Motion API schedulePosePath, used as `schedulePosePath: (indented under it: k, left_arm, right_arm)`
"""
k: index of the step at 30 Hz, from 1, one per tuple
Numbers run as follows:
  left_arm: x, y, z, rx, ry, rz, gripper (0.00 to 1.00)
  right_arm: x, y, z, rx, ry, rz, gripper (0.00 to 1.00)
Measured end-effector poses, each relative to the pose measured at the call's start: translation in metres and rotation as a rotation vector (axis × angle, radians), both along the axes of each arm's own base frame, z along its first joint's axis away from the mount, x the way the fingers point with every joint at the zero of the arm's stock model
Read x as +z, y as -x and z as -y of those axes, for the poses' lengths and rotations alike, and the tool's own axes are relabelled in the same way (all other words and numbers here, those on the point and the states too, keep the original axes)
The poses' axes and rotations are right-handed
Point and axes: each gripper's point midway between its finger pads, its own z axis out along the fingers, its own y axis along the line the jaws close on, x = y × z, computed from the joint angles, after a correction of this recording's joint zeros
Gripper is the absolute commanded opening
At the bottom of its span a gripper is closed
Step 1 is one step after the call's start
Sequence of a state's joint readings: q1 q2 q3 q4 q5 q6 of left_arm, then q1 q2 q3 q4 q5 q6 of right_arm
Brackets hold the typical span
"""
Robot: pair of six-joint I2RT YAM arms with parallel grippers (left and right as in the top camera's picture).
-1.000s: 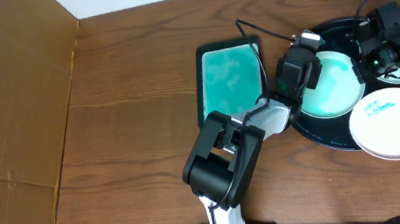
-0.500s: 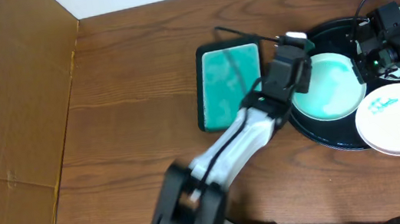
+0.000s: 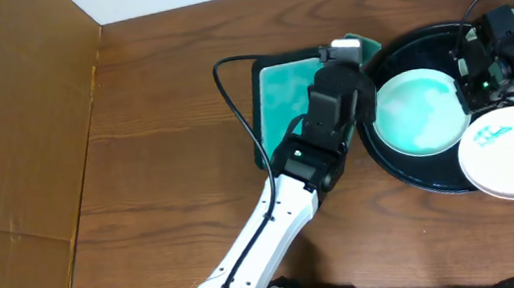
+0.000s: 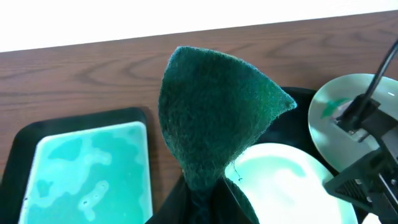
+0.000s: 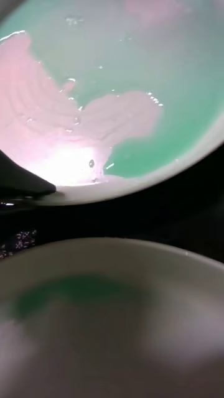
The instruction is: Clean dirty plates on tray and stack at the side
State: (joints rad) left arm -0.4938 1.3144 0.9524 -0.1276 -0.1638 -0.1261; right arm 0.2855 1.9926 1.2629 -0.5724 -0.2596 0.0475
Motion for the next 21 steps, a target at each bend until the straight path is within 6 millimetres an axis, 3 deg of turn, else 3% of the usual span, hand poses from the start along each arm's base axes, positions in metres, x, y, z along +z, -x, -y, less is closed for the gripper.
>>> schedulePosePath:
  k: [6,11,14,16,21]
  left_arm:
    - [-0.002,-0.003,-0.012,0.031,-0.001,-0.01,0.07]
    - [-0.013,-0.008,-0.048,0.151,0.024,-0.069,0.07]
    - [-0.021,-0.009,-0.078,0.257,0.054,-0.113,0.07]
    - [-0.027,-0.007,-0.097,0.32,0.064,-0.145,0.07]
    - [-0.037,-0.002,-0.125,0.404,0.07,-0.192,0.07]
  right_arm:
    - [0.001,-0.004,-0.002,-0.029,-0.014,0.005,0.01]
    - [0.007,-0.008,-0.001,-0.024,-0.011,0.034,0.01]
    - [0.029,-0.019,-0.001,0.003,-0.003,0.124,0.01]
    - [0.054,-0.027,0.001,0.027,0.014,0.213,0.01]
    - [0.118,-0.042,0.001,0.101,0.127,0.451,0.01]
